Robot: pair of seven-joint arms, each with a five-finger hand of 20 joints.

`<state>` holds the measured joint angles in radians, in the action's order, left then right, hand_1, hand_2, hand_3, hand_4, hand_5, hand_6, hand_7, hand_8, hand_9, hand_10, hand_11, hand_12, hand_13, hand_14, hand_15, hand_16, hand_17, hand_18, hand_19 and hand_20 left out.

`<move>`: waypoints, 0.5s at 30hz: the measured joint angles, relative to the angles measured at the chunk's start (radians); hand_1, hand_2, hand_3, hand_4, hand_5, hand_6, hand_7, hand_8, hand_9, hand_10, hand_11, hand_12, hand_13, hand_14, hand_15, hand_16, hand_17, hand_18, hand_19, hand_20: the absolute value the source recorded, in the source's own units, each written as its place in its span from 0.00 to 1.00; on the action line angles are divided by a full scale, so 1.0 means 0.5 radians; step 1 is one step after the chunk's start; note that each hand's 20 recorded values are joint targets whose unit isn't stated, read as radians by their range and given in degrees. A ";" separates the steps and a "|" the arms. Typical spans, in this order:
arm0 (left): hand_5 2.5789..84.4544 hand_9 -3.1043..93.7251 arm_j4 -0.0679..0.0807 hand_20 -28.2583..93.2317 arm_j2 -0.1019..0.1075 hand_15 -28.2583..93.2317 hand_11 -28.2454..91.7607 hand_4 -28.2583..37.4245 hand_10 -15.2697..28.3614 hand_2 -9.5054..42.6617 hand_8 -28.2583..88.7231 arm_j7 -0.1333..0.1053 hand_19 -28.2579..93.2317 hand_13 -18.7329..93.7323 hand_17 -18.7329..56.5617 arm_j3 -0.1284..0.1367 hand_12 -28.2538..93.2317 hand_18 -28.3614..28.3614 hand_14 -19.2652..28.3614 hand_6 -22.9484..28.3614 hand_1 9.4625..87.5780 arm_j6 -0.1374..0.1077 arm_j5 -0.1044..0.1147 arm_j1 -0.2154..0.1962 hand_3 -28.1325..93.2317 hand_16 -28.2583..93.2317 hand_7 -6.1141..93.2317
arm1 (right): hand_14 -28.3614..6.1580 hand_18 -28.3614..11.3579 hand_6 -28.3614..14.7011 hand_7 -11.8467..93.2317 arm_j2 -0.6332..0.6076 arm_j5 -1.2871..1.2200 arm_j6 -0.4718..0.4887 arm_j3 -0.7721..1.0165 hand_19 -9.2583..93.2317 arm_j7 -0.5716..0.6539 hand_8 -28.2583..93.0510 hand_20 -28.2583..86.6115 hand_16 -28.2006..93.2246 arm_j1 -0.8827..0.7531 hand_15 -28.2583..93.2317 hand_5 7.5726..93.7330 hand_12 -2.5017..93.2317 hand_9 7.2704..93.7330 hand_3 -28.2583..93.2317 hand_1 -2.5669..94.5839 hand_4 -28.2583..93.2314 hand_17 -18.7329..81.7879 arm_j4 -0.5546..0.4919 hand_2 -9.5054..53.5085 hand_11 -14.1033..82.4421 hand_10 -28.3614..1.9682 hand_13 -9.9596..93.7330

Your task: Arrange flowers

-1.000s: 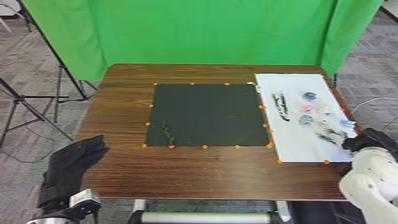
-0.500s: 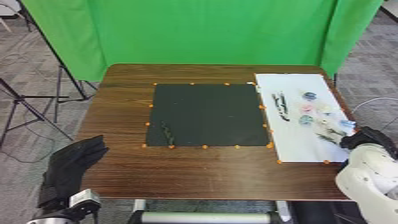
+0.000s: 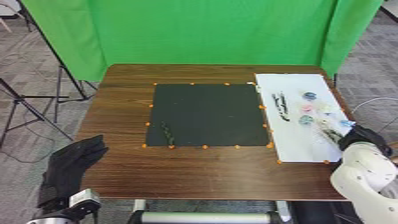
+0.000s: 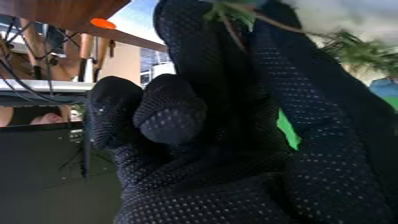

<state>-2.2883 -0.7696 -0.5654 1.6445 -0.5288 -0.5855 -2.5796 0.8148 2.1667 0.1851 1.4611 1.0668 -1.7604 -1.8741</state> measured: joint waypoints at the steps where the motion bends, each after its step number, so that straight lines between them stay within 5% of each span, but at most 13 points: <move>1: 0.62 0.47 0.000 0.34 0.002 0.77 0.55 0.14 0.87 0.30 0.15 -0.005 0.73 0.41 0.14 -0.002 0.32 0.91 0.99 0.74 0.23 0.000 0.003 0.000 0.90 0.12 0.27 | 0.51 0.20 0.56 0.57 -0.002 0.005 -0.002 -0.010 1.00 0.000 0.38 0.59 0.44 0.006 0.88 0.72 0.28 0.85 0.82 0.58 0.00 0.77 0.003 0.19 0.61 0.37 0.85; 15: 0.62 0.48 0.001 0.34 0.046 0.77 0.55 0.14 0.86 0.30 0.15 -0.064 0.73 0.41 0.14 0.005 0.32 0.91 0.99 0.75 0.23 -0.010 0.037 -0.027 0.90 0.12 0.27 | 0.54 0.22 0.59 0.55 -0.050 0.090 -0.197 -0.163 1.00 -0.137 0.40 0.62 0.45 0.186 0.87 0.76 0.30 0.90 0.85 0.57 0.00 0.81 -0.060 0.15 0.62 0.39 0.88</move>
<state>-2.2875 -0.7468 -0.5972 1.6472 -0.5340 -0.5672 -2.5931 0.7900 2.2119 0.0865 1.3794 0.9984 -1.6674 -1.9043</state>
